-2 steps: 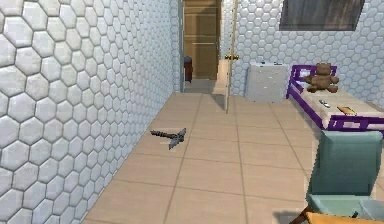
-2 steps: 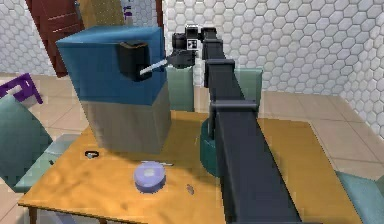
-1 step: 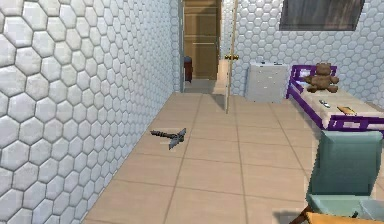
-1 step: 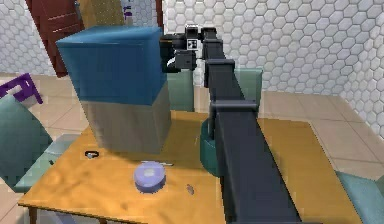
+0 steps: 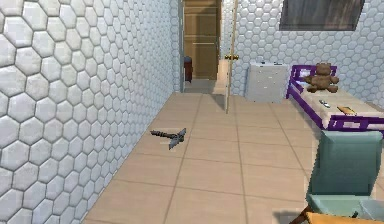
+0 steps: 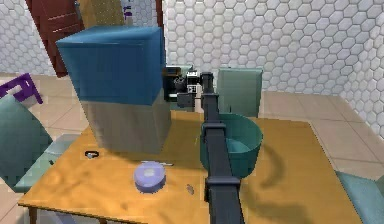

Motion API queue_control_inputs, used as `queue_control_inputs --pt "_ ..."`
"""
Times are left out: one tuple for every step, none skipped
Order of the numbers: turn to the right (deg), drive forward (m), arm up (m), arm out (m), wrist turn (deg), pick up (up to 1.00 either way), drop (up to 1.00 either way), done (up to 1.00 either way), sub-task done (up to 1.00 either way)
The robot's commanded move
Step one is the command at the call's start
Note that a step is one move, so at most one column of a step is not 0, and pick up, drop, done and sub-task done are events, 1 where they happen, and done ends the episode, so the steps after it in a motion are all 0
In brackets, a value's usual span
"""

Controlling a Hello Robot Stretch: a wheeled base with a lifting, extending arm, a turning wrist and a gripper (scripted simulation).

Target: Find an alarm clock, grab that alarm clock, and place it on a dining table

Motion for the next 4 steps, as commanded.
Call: queue_control_inputs --pt "0.0 0.00 -0.32 0.00 0.0 0.00 0.00 0.00 0.00" --pt "0.0 0.00 0.00 0.00 0.0 0.00 1.00 0.00 0.00" --pt "0.0 0.00 0.10 0.00 0.0 0.00 0.00 0.00 0.00" --pt "0.0 0.00 0.00 -0.08 0.0 0.00 0.00 0.00 0.00"
